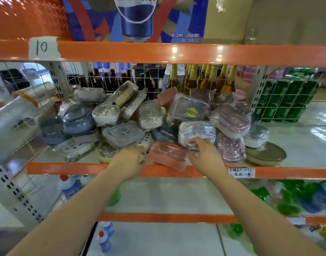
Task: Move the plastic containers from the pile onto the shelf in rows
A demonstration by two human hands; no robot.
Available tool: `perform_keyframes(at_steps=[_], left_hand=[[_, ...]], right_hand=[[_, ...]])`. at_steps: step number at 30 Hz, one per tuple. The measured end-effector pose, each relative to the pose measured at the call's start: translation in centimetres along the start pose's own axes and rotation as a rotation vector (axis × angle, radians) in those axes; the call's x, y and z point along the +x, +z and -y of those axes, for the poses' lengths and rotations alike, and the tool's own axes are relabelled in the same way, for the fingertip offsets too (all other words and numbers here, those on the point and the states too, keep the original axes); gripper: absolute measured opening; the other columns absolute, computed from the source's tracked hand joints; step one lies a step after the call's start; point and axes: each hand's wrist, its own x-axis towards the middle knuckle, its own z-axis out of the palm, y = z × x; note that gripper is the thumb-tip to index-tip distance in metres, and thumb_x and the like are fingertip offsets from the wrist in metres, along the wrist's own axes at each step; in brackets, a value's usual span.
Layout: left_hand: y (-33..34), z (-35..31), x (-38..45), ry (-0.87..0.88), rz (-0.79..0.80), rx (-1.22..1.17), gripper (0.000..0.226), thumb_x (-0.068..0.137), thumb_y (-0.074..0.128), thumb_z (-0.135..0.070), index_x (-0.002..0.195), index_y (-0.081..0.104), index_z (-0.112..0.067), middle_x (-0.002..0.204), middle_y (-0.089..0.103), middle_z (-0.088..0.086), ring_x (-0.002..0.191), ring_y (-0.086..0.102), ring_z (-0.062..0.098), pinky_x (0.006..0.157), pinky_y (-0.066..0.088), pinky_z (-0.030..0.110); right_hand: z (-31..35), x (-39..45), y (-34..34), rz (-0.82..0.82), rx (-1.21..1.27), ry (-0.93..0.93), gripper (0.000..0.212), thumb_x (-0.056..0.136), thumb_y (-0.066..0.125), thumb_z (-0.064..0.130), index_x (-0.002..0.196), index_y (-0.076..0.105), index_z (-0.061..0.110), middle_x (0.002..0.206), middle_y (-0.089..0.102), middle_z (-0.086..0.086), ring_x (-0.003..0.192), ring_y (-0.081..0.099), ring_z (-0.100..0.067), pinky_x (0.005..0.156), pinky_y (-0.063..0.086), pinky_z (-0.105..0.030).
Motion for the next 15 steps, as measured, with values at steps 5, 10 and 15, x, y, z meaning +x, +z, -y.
perform_keyframes(at_steps=[5,10,15], left_hand=[[-1.1,-0.2,4.1,-0.041,-0.097,0.026,0.032,0.091,0.050,-0.029,0.122,0.054,-0.023,0.129,0.053,0.004,0.121,0.047,0.026,0.102,0.038,0.039],[-2.1,1.4,6.5,-0.117,-0.238,-0.022,0.041,0.092,0.052,-0.030,0.131,0.050,-0.017,0.130,0.049,0.010,0.123,0.045,0.031,0.103,0.035,0.040],[-2.1,4.0,7.3,-0.178,-0.344,-0.089,0.045,0.090,0.058,-0.022,0.132,0.050,-0.008,0.129,0.048,0.018,0.121,0.044,0.039,0.102,0.034,0.046]], right_hand=[[0.8,4.9,-0.6,0.021,0.046,-0.076,0.043,0.084,0.060,0.016,0.126,0.053,0.018,0.126,0.052,-0.007,0.114,0.051,-0.026,0.091,0.044,-0.035],[2.4,9.0,0.7,0.006,0.046,-0.229,0.042,0.086,0.061,0.015,0.127,0.052,0.018,0.126,0.053,-0.005,0.114,0.050,-0.022,0.082,0.035,-0.022],[4.7,12.1,3.2,0.063,0.086,-0.319,0.046,0.086,0.061,0.017,0.131,0.049,0.015,0.128,0.050,-0.010,0.116,0.049,-0.026,0.088,0.040,-0.030]])
